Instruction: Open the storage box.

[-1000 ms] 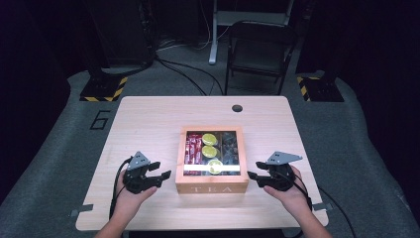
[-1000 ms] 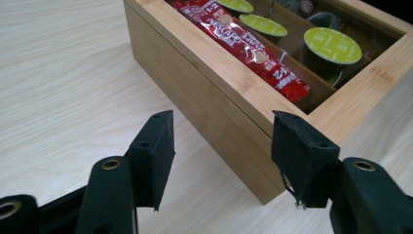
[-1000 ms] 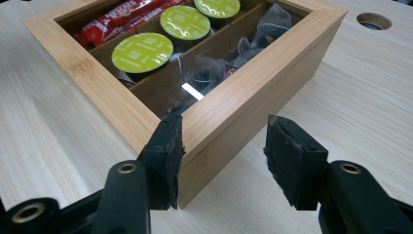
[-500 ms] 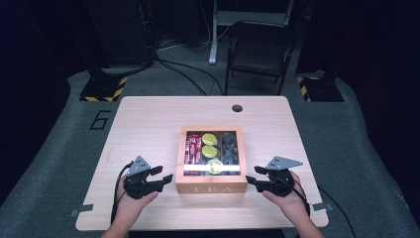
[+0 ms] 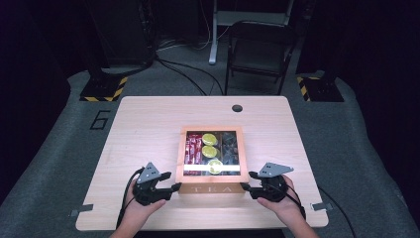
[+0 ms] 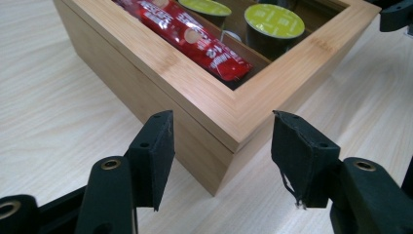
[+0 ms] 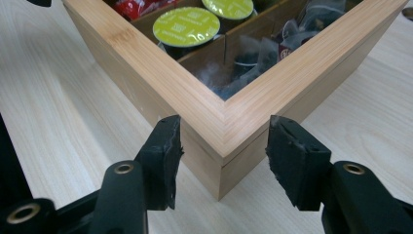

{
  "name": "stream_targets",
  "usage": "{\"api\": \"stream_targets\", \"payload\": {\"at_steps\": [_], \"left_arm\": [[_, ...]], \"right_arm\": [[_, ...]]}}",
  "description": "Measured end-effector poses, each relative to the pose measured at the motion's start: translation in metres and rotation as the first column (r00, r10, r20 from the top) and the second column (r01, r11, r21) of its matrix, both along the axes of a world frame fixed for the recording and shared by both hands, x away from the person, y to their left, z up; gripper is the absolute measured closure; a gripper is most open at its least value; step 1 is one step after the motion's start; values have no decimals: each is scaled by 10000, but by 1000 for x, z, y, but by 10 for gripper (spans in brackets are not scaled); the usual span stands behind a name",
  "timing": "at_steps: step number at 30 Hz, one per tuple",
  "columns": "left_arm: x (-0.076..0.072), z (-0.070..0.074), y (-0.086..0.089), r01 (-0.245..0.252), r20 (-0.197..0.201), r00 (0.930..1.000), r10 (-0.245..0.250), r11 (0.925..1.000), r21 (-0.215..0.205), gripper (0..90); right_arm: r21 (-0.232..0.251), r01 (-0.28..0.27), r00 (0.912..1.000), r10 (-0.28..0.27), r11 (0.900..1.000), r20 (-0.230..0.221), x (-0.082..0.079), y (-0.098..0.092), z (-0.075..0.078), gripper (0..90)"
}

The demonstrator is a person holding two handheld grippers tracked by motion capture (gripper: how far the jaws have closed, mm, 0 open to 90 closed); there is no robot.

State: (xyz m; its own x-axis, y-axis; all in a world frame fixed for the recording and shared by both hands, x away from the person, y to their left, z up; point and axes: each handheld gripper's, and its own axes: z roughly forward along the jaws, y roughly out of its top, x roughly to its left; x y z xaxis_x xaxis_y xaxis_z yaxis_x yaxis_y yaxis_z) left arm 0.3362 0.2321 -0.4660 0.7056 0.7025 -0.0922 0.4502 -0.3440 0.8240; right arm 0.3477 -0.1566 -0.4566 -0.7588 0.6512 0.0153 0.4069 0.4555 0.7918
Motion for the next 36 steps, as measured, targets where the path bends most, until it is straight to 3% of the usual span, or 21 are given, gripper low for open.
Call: {"api": "stream_targets", "payload": {"at_steps": [6,10,16,21,36], "left_arm": [[0,-6,-6,215,-102,9997,-213,9996,206,435],[0,-8,-8,328,-101,9994,-325,9988,366,456],[0,-11,-9,119,-77,9999,-117,9997,225,482],[0,-12,-9,155,3,9999,-156,9991,401,496],[-1,-12,-10,30,103,9999,-34,9995,320,498]], "right_arm": [[-51,117,9998,-118,9999,-150,1,1,-8,473],[-170,20,10000,-20,9999,-9,1,1,-10,483],[-303,27,10000,-28,9995,-40,1,1,-12,493],[-168,208,9997,-210,9996,-158,1,3,-14,508],[-278,-20,9999,16,9996,-149,3,1,-13,512]]}}
